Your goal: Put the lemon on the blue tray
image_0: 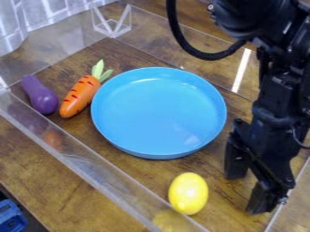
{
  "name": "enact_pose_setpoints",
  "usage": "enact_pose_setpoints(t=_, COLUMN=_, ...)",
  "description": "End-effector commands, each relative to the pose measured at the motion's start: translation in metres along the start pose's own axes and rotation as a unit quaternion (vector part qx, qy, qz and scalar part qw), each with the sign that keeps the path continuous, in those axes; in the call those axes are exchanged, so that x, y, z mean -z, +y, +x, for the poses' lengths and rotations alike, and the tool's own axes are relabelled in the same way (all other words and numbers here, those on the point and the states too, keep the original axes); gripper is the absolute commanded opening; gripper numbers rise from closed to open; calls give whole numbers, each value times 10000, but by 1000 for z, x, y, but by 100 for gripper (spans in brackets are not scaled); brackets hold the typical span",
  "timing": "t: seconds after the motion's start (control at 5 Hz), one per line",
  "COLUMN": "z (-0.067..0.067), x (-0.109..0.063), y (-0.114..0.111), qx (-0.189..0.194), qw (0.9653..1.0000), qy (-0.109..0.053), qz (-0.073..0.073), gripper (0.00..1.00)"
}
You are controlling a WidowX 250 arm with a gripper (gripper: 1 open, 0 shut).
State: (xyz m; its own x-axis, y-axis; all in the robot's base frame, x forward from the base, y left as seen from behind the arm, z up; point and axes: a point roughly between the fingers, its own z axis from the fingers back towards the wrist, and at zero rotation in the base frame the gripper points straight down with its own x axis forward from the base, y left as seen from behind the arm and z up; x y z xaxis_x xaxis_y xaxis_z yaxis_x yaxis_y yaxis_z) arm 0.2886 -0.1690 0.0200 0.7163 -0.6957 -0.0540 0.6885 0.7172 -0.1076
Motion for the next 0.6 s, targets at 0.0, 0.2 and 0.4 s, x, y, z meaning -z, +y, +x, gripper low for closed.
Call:
enact_pose_setpoints(t=0.0, z=-15, x=6, y=4, qx=295, qw=9994, qy=199, qz=-20, gripper=100)
enact_pose_setpoints(t=0.2, z=-16, x=6, y=7, qx=201, qw=9996, qy=208, qz=-36, gripper=100)
enact_pose_setpoints(t=0.4, z=-17, x=6, y=9, qx=127, qw=9996, qy=251, qz=-65, gripper=100)
